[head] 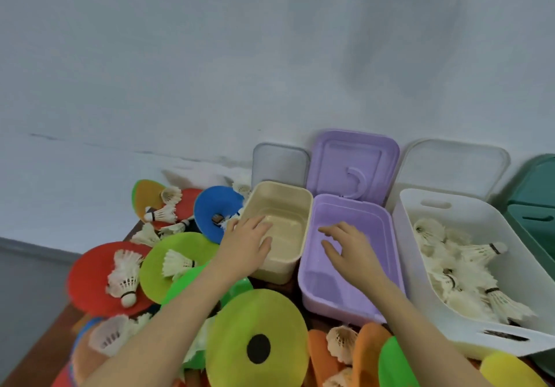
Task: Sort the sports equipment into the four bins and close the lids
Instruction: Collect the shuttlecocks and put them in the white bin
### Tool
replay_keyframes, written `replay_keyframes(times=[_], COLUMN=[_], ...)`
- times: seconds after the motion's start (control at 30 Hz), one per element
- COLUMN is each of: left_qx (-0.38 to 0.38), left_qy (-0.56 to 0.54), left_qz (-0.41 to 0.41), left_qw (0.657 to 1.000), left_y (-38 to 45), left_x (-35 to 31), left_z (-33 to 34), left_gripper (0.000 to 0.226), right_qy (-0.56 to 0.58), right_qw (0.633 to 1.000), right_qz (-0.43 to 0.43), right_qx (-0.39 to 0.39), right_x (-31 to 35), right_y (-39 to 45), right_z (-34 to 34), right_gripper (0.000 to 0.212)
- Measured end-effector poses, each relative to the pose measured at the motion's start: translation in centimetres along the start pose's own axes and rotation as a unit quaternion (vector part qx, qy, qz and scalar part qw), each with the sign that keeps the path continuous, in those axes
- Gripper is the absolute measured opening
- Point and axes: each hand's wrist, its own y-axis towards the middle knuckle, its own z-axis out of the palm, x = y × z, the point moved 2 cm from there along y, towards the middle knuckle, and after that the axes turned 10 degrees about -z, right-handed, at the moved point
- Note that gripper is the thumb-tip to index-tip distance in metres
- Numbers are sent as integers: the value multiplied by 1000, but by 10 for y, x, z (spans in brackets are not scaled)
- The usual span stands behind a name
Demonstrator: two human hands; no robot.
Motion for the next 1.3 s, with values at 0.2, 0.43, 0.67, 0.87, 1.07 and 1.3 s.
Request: replay_keyframes(times=[0.2, 0.43, 0.67, 0.87, 1.07, 1.3], left_qx=[1, 22, 127, 207, 201, 100], left_qy=[-7, -22, -24, 6, 22, -109], left_qz=[-46, -78, -53, -2, 8, -54], left_qw=[999, 996, 990, 978, 979, 988], left_y=[6, 22, 29, 12, 12, 8], left_x=[100, 197, 254, 269, 269, 270], left_z=[-9, -4, 23, 49, 57, 43], left_gripper=[43, 38, 41, 64, 59, 69], right_qy=[28, -69, -186, -270, -279, -233], right_qw=[1000, 997, 963, 910, 916, 938], right_qz=[-5, -13, 10, 19, 42, 59], right_qx=[-4, 43, 197, 313, 286, 251], right_x=[53, 81, 81, 68, 72, 73], right_y=[68, 133, 197, 210, 207, 204], right_z=[60, 130, 181, 208, 205, 201], right_gripper=[30, 28, 43, 47, 47, 32])
